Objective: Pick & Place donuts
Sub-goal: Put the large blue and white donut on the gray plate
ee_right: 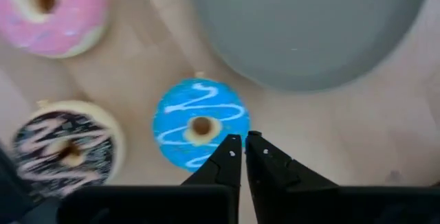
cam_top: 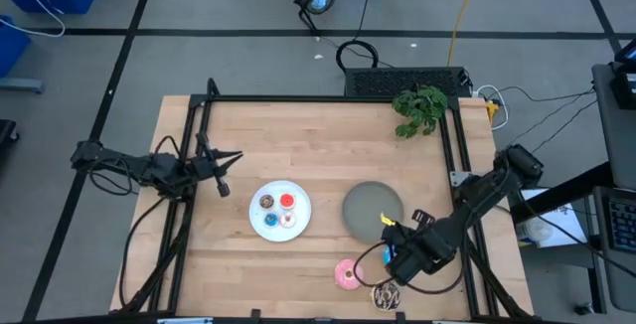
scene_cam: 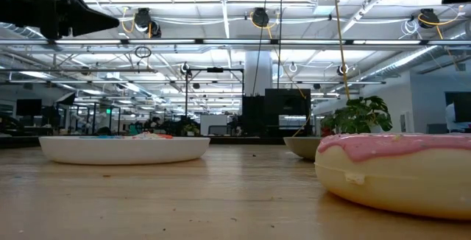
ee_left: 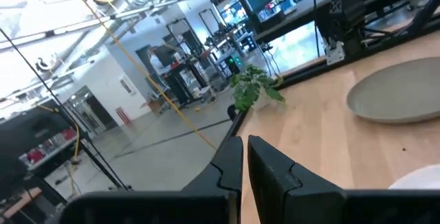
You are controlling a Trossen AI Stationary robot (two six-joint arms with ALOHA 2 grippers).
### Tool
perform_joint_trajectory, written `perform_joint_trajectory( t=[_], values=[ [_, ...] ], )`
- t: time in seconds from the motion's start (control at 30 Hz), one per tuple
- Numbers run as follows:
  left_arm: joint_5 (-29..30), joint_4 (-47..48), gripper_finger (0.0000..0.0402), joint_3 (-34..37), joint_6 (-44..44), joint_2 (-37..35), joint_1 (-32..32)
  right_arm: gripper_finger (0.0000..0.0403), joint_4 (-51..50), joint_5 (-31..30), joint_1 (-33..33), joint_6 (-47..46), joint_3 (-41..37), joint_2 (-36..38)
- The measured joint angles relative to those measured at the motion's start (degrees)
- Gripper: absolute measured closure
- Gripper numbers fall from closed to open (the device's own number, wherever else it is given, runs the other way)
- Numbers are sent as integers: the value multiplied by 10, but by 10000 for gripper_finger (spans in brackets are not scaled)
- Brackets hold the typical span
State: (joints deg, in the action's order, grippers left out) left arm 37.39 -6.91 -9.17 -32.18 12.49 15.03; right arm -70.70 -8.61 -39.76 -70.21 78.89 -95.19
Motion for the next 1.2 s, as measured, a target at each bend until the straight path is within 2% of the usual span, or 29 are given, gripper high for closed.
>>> perform_joint_trajectory(
  t=[0.13, 0.33, 0.5, 0.63, 0.93, 1.2],
  values=[
    [-26, -26, 371, 0, -14, 0, 0, 356, 5, 10, 3, 14, -49, 5],
    [-104, -37, 371, 0, -24, 0, 0, 281, 71, 27, 3, 25, -104, 9],
    [-115, -36, 371, 0, -32, 3, 0, 211, 107, 43, 3, 49, -117, 12],
    [-119, -36, 371, 0, -35, 4, 0, 171, 110, 43, 3, 95, -121, 12],
    [-120, -36, 371, 0, -30, 8, 0, 126, 128, 29, 3, 140, -122, 12],
    [-120, -18, 371, 0, -27, 8, 0, 115, 133, 27, 3, 129, -123, 12]
  ],
)
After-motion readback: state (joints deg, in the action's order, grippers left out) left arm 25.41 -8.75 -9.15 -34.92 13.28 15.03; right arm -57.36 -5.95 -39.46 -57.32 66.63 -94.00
